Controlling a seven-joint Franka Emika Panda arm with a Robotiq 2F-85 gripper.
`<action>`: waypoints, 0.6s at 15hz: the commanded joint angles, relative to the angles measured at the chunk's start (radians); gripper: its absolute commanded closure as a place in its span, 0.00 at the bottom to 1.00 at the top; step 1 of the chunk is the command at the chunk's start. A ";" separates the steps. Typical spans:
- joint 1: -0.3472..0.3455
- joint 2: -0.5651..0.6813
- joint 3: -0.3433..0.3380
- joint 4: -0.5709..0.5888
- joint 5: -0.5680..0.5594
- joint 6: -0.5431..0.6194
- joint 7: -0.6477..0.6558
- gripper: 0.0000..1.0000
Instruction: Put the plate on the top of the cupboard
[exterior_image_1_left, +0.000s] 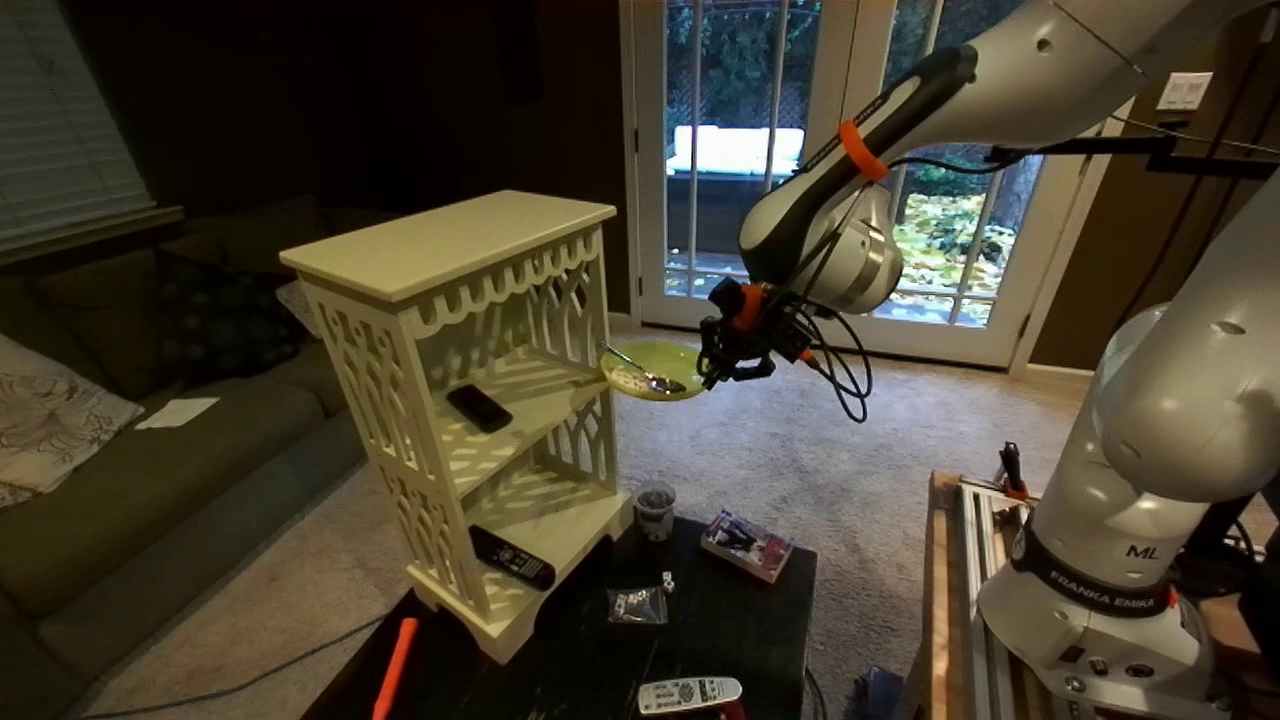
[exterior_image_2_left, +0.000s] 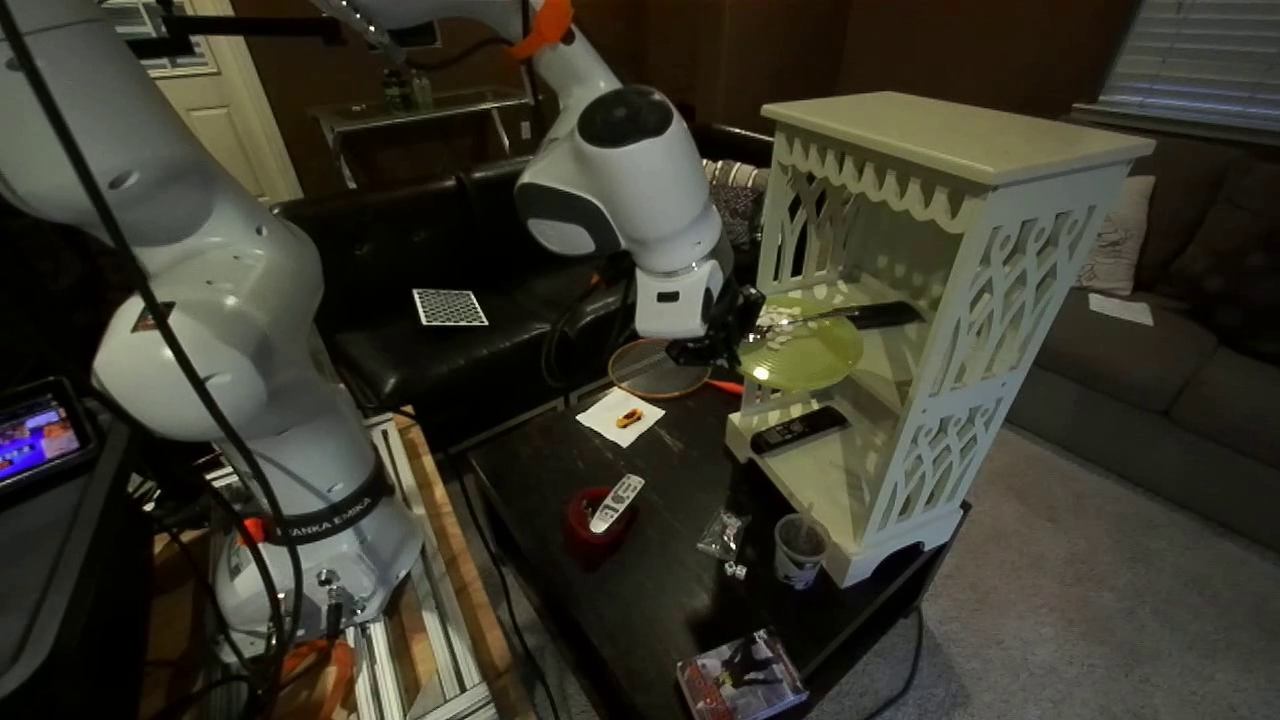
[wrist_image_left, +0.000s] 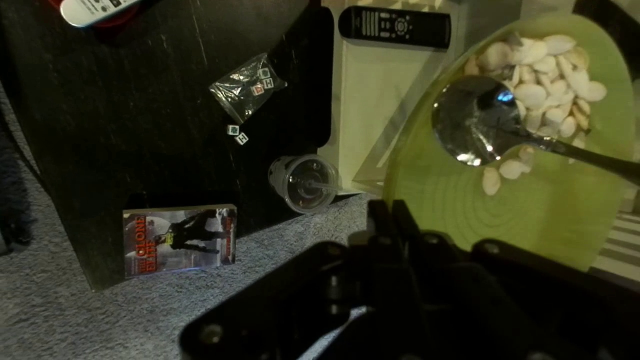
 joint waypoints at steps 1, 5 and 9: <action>-0.076 -0.044 0.024 0.003 -0.029 -0.025 0.086 0.99; -0.151 -0.050 0.024 0.003 -0.042 -0.027 0.148 0.99; -0.209 -0.065 0.031 0.002 -0.056 -0.044 0.216 0.99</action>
